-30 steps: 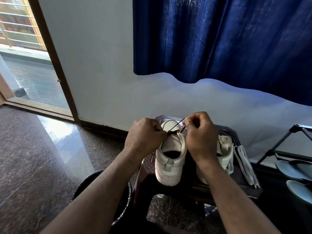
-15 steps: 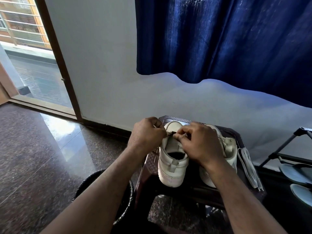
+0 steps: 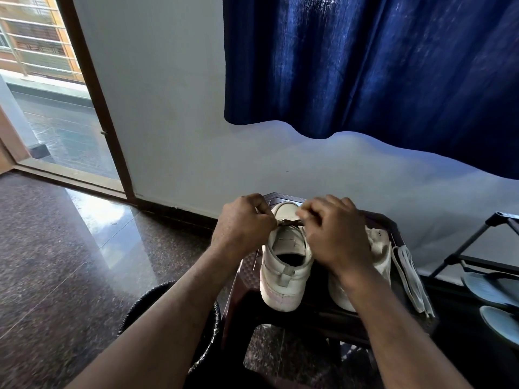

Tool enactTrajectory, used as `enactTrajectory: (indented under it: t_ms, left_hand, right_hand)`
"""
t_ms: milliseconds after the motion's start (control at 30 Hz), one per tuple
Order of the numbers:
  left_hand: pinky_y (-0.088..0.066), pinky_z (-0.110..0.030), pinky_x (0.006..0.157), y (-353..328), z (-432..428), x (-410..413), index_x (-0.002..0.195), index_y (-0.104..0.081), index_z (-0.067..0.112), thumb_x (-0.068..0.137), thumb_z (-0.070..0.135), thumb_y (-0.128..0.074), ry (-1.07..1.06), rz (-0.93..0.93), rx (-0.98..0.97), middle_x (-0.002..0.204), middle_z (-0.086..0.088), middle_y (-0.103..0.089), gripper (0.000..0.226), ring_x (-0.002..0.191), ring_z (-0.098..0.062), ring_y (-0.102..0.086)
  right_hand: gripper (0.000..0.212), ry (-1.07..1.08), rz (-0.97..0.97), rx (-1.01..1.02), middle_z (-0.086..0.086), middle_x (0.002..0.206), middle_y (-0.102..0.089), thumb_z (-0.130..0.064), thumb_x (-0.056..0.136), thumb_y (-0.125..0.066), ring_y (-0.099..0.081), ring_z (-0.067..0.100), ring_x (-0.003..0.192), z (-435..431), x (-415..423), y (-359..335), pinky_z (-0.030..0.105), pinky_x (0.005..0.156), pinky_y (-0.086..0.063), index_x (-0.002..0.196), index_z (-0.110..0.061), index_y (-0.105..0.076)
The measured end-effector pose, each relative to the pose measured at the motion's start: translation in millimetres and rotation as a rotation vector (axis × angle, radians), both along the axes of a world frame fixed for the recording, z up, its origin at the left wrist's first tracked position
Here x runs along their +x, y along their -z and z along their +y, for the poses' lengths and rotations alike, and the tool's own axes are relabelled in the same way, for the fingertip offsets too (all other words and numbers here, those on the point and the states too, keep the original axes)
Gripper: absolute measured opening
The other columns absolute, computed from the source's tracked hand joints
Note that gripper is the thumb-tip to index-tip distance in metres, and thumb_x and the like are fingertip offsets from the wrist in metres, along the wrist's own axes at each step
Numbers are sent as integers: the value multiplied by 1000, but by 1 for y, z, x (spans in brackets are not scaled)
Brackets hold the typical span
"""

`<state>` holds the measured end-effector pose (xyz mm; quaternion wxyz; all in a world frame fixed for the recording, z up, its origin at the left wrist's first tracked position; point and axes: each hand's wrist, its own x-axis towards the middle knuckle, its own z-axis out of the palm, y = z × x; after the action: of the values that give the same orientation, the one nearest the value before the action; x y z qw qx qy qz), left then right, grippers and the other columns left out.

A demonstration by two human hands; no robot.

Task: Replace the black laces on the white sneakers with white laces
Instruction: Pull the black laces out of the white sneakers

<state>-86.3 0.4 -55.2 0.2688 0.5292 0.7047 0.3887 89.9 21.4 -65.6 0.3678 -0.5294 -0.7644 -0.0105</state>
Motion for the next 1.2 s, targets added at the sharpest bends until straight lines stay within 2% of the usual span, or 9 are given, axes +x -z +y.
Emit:
enactTrajectory:
  t_ms: [167,300,467,533,733,833,900,1067,1200]
  left_hand:
    - [-56,-28,61,2,0,-1,71,-71,26,74,23,-77,-5,-8,18,66,5,-72,7,66,-16,-70]
    - [-55,-27,61,2,0,-1,70,-70,26,75,26,-79,2,0,19,69,7,-72,10,67,-15,-70]
    - [-44,-21,57,1,-1,0,69,-70,27,74,24,-76,-2,2,12,66,8,-71,9,64,-13,-67]
    - [-44,-21,57,1,0,1,68,-70,28,74,24,-76,-2,8,9,66,8,-71,9,65,-13,-68]
    - [-44,-22,55,3,-1,0,68,-70,28,72,26,-78,-1,6,28,65,6,-71,9,62,-15,-65]
    - [-50,-25,56,3,0,-1,68,-71,28,71,26,-79,1,-7,27,65,4,-71,9,63,-17,-68]
    - [-51,-25,56,4,0,-1,68,-71,28,72,25,-78,-5,-6,28,64,5,-71,8,64,-17,-68]
    - [-51,-28,61,4,-1,3,72,-68,27,73,27,-73,10,101,69,70,8,-70,5,72,-16,-67]
    - [-49,-29,77,9,-1,16,92,-73,33,81,23,-65,153,378,228,100,11,-65,17,92,-18,-63]
  right_hand:
    - [14,52,-327,-125,-6,95,-57,-36,92,-65,-51,24,105,-4,-11,7,43,85,-40,98,-33,-78]
    - [16,43,319,65,-4,92,-62,-17,97,-65,-61,10,87,-3,-5,-6,31,79,-49,86,-28,-70]
    - [23,-119,1116,-268,3,91,-77,-17,108,-48,-64,16,74,-7,-4,-23,22,60,-48,89,-21,-60]
    - [18,-105,994,-257,3,80,-76,-21,107,-51,-63,21,66,-9,-8,-19,32,60,-49,91,-23,-59]
    - [14,-42,-175,-146,-4,91,-69,-35,93,-65,-66,25,93,-9,-16,-2,40,81,-50,98,-26,-75]
    - [16,42,-374,-162,-5,98,-66,-35,93,-65,-64,24,104,-10,-18,-6,39,88,-43,101,-29,-77]
    - [15,41,-290,-119,-4,94,-67,-33,92,-64,-65,26,96,-7,-16,-5,40,84,-48,95,-26,-77]
    - [17,94,546,-21,-3,93,-71,-18,100,-59,-64,17,82,2,3,-10,32,77,-50,90,-25,-70]
    - [12,171,578,19,0,100,-67,-21,102,-60,-57,8,78,2,13,-16,7,70,-39,96,-23,-70]
